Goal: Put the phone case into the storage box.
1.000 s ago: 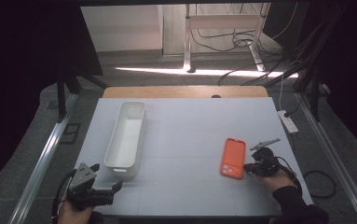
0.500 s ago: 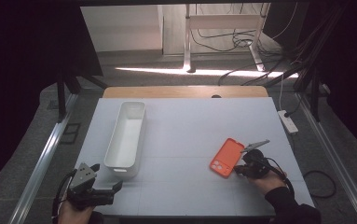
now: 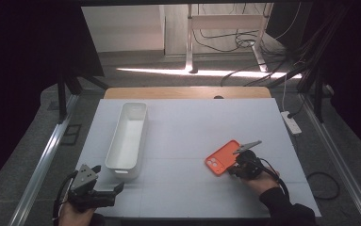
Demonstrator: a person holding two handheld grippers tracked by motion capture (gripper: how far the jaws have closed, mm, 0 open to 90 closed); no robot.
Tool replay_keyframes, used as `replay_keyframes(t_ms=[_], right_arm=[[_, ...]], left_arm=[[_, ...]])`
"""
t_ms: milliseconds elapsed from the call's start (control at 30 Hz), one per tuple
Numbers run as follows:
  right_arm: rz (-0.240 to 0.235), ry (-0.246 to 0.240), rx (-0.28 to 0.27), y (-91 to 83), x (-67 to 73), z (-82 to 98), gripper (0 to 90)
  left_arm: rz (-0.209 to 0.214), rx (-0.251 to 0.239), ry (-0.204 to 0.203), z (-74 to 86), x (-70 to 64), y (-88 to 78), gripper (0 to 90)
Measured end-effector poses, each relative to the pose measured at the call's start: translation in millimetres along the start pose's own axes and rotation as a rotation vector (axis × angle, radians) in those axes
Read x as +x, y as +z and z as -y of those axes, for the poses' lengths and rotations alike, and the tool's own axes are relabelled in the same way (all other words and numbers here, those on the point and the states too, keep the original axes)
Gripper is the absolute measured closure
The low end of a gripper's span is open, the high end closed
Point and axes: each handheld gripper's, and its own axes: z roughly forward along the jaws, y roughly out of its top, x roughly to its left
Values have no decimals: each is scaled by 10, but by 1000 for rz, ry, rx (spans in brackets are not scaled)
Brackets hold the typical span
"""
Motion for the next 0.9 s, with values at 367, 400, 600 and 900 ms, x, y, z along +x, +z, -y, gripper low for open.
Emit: replay_keyframes(t_ms=[367, 400, 600, 900], right_arm=[[-34, -14, -15, 114, 65, -137, 896], [-37, -21, -14, 120, 64, -147, 896], [-20, -7, -37, 9, -6, -172, 896], [36, 39, -70, -151, -256, -184, 896]], left_arm=[[1, 2, -2, -2, 2, 1, 17], [1, 2, -2, -1, 3, 0, 17], [2, 0, -5, 2, 4, -3, 17], [-1, 4, -2, -1, 2, 2, 18]])
